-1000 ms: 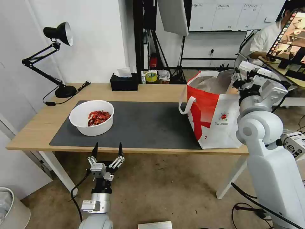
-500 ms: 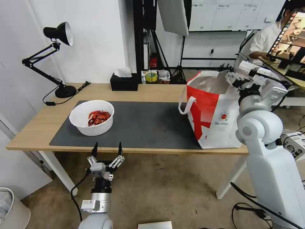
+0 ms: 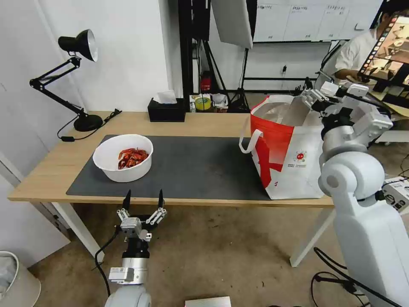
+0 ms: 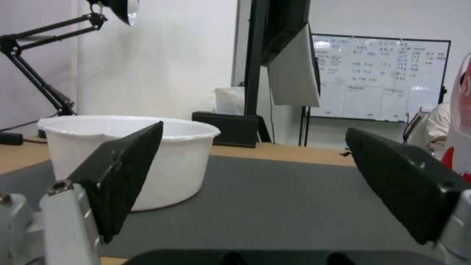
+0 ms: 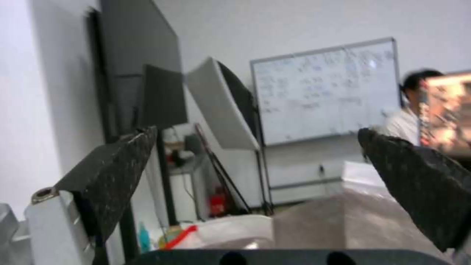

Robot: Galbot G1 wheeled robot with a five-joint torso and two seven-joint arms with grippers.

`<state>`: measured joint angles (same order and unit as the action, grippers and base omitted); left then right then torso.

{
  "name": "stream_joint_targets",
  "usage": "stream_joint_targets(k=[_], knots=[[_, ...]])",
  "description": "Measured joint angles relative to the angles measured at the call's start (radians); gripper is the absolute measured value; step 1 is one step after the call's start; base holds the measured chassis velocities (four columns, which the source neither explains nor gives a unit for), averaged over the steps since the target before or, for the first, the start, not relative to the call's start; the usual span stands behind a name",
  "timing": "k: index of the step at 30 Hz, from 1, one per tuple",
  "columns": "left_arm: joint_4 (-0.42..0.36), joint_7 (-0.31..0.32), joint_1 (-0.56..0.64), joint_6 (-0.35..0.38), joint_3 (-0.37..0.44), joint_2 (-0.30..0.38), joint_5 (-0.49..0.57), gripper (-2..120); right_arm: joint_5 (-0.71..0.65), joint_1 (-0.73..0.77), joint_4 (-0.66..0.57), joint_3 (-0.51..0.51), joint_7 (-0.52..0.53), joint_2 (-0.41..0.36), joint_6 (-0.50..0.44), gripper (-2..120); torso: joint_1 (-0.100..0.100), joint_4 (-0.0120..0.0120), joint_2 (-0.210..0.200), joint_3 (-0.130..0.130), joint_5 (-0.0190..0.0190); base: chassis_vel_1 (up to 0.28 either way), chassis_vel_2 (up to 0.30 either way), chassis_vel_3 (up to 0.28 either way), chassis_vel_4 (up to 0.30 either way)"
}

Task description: Pick up the trash from the table and place it into the takeout bag.

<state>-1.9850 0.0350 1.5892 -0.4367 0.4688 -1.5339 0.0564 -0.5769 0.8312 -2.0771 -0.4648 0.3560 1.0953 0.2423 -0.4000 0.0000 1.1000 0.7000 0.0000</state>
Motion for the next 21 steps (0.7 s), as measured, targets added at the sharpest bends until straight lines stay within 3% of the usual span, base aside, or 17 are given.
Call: stream_joint_targets(k=[6,10,21], knots=[[-0.002,0.000,0.005,0.000,0.000,0.001,0.001,100,0.074,0.123,-0.014,-0.009,-0.142,0.008,-0.177,100,0.000,0.0001,0.000,0.000,0.0000,0.000,0.000,0.000,0.000],[-0.004,0.000,0.006,0.000,0.001,0.001,0.001,100,0.114,0.205,-0.030,-0.015,-0.183,0.030,-0.243,100,0.000,0.0000,0.000,0.000,0.0000,0.000,0.000,0.000,0.000],[-0.014,0.000,0.010,-0.001,0.001,-0.001,0.006,100,0.189,0.363,-0.032,-0.037,-0.201,0.075,-0.356,100,0.000,-0.0001,0.000,0.000,0.0000,0.000,0.000,0.000,0.000]])
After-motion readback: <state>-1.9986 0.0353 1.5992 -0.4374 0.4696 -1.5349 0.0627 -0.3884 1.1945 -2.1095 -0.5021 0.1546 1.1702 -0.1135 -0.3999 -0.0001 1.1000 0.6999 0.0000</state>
